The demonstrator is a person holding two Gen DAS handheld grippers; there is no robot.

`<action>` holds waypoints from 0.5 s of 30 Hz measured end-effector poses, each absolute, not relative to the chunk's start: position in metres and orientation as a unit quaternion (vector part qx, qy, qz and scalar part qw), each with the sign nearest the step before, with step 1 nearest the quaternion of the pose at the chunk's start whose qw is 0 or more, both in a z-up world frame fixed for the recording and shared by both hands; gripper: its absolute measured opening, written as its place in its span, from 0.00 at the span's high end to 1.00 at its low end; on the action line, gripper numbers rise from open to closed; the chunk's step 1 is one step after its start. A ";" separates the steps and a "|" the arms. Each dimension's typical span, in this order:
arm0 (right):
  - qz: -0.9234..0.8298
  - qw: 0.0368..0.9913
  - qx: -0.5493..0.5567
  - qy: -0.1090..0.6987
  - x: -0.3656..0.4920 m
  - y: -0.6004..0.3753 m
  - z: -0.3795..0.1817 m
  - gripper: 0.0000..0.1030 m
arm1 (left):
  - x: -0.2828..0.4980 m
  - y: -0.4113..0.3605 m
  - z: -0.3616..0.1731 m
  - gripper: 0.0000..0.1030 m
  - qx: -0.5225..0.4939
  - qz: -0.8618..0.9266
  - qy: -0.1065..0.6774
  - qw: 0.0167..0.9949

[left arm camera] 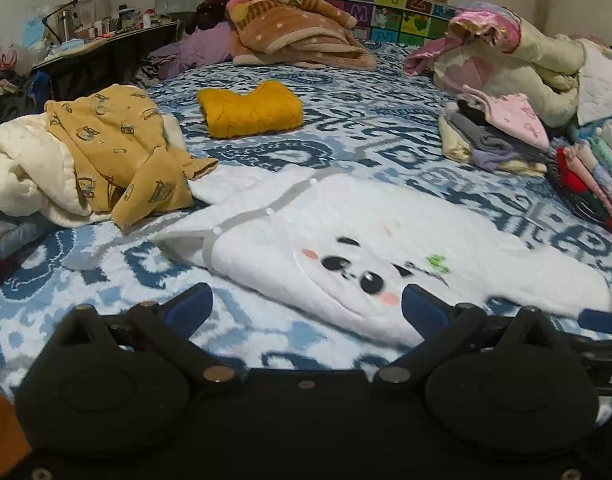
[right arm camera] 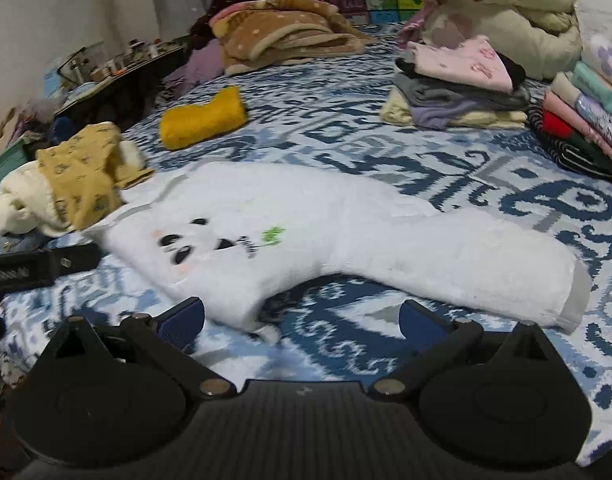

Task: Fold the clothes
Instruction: 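Lower both grippers onto the romper's leg ends and close on them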

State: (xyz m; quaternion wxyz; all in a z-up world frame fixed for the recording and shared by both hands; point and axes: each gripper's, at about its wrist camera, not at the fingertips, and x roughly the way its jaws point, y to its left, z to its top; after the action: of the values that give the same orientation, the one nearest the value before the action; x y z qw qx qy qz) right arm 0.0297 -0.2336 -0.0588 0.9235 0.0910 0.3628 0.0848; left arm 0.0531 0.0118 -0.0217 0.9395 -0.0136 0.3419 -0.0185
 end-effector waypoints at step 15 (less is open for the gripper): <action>0.100 0.913 0.139 0.371 0.127 -0.285 -0.088 0.00 | 0.167 0.041 -0.041 0.56 -0.033 -0.052 0.367 0.928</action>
State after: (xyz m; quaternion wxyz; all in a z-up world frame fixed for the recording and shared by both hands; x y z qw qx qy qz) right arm 0.1269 -0.2846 -0.0884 0.9126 0.1385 0.3714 0.1004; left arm 0.1667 0.0408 -0.0412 0.9281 -0.0328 0.3672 -0.0522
